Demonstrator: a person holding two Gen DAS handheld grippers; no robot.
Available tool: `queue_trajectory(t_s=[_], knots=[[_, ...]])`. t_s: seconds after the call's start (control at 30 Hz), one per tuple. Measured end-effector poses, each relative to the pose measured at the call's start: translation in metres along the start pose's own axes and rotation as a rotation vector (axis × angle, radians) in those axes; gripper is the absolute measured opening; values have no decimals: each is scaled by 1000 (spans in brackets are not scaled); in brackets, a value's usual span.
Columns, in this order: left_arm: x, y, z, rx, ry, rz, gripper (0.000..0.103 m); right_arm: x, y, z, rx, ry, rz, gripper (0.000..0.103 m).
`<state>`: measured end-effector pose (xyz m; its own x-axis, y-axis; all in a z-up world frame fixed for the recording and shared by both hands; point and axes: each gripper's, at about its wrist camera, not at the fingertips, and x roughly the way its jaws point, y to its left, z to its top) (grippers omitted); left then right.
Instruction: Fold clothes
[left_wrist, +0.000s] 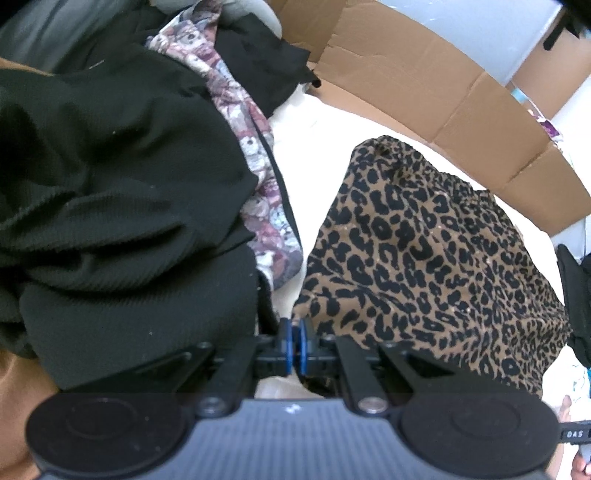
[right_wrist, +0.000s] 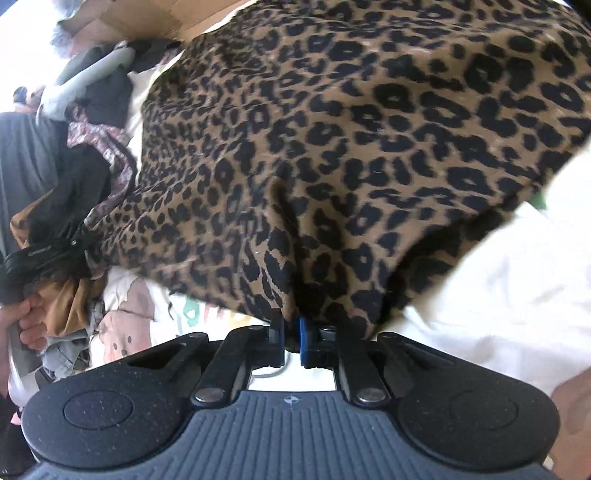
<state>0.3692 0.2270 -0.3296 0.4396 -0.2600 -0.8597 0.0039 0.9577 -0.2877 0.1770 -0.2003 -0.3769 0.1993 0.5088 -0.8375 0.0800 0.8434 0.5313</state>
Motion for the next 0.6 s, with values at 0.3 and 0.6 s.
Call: queue_trajectory(t_s=[0.3,0.6], knots=[[21,-4,-17,3,65,24,12,2,-13,1,-2,-14,-39,5],[39,-9,-30,21,75,10,55,3,-19,-1,-10,-11,-35,5]])
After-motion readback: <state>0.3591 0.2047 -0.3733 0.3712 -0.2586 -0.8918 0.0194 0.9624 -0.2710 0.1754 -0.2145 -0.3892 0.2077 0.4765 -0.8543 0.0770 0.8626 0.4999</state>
